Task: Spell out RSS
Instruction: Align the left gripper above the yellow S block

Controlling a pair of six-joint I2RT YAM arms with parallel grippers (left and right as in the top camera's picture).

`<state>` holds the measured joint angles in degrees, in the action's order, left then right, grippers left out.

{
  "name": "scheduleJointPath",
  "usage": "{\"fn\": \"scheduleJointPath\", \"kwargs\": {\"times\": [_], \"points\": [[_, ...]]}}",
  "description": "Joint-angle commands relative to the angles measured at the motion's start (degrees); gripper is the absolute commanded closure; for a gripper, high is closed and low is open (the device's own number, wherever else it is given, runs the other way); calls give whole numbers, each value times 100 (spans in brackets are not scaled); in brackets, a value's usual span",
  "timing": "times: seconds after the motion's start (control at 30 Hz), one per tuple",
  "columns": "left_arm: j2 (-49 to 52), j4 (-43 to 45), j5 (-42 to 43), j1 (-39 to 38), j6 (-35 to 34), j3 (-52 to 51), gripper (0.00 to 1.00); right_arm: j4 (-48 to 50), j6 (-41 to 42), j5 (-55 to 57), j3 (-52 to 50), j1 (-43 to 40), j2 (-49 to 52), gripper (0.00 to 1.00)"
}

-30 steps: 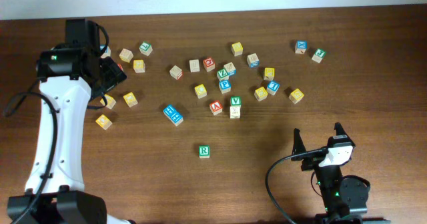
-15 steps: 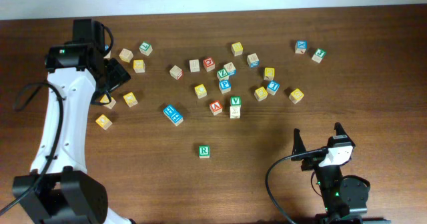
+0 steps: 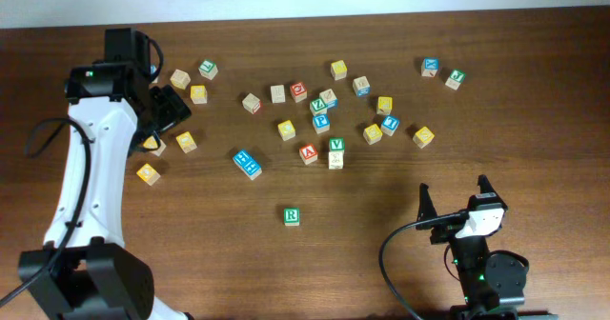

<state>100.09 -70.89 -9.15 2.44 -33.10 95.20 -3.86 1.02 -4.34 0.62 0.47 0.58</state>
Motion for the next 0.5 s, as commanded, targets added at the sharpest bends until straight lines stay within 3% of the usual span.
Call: {"fn": "scheduleJointPath", "kwargs": {"times": [0.0, 0.47], "points": [[31, 133, 614, 17, 437, -243, 1, -37, -37, 7, -31, 26, -37, 2], [31, 892, 658, 17, 472, -435, 1, -37, -37, 7, -31, 26, -37, 2]]}}
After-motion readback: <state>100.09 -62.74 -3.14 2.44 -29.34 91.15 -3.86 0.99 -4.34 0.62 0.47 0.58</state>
